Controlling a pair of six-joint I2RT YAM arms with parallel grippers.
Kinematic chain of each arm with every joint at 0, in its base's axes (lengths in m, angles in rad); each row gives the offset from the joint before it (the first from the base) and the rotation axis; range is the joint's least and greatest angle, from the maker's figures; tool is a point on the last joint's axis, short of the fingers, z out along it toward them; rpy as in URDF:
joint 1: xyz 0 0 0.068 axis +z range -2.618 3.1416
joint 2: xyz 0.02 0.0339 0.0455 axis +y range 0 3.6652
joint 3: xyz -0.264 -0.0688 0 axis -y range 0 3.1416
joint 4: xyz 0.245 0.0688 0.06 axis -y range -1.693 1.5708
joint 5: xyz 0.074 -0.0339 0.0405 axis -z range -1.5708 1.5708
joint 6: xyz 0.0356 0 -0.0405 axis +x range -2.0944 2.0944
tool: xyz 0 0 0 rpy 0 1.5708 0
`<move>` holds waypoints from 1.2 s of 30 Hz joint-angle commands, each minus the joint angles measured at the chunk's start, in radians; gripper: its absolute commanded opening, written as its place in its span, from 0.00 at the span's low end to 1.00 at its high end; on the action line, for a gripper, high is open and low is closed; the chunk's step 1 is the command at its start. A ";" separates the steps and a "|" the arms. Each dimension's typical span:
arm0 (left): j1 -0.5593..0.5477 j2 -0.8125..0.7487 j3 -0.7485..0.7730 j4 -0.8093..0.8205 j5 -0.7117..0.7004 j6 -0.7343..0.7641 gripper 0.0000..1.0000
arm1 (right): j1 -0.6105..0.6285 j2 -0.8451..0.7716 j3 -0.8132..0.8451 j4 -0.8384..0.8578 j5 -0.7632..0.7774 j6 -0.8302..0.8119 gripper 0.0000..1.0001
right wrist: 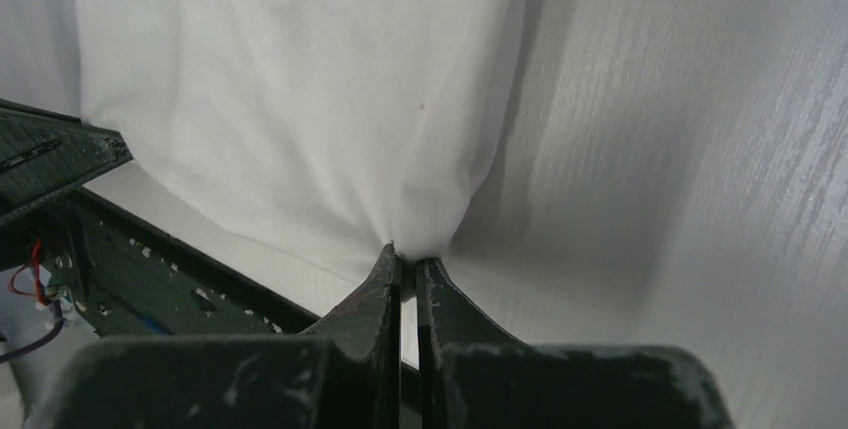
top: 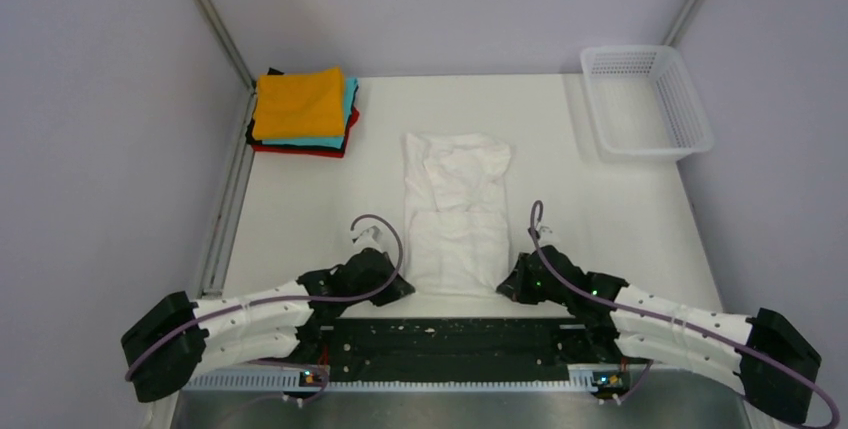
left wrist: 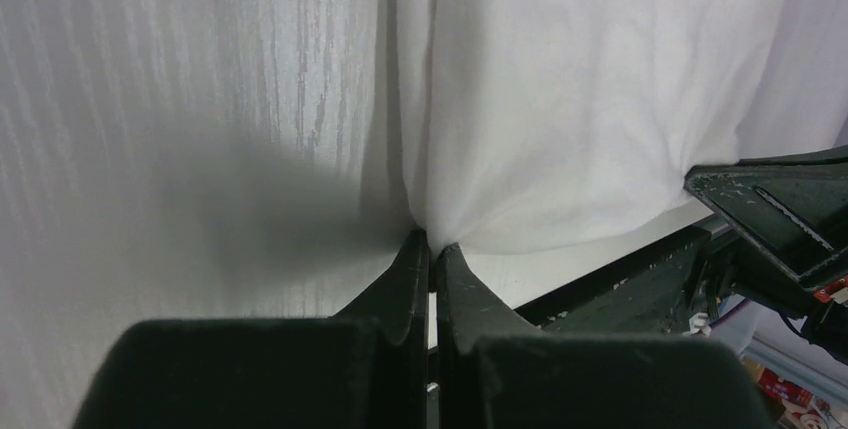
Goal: Fold and stack the t-shirts
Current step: Grab one side of the 2/3 rectangular tshirt with both arms, then fold the long partially folded tshirt into a neat square
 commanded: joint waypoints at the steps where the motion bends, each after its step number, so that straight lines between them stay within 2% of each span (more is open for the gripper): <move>1: -0.013 -0.044 0.003 -0.063 -0.074 0.011 0.00 | 0.018 -0.081 0.027 -0.109 -0.011 -0.006 0.00; 6: -0.013 -0.049 0.138 -0.123 -0.135 0.095 0.00 | 0.018 -0.070 0.161 -0.134 0.089 -0.137 0.00; 10: -0.008 -0.031 0.245 -0.168 -0.283 0.156 0.00 | 0.016 -0.032 0.282 -0.154 0.198 -0.206 0.00; 13: 0.017 0.005 0.366 -0.202 -0.341 0.222 0.00 | 0.011 0.010 0.368 -0.141 0.295 -0.279 0.00; 16: 0.049 0.053 0.429 -0.149 -0.382 0.290 0.00 | -0.035 0.066 0.428 -0.080 0.352 -0.370 0.00; 20: 0.177 0.153 0.514 -0.048 -0.303 0.374 0.00 | -0.193 0.135 0.467 0.090 0.193 -0.447 0.00; 24: 0.317 0.303 0.644 -0.016 -0.217 0.452 0.00 | -0.291 0.255 0.558 0.184 0.161 -0.510 0.00; 28: 0.396 0.446 0.777 -0.006 -0.167 0.507 0.00 | -0.399 0.403 0.634 0.271 0.061 -0.537 0.00; 36: 0.511 0.686 1.001 -0.014 -0.080 0.550 0.00 | -0.508 0.653 0.788 0.324 0.023 -0.571 0.00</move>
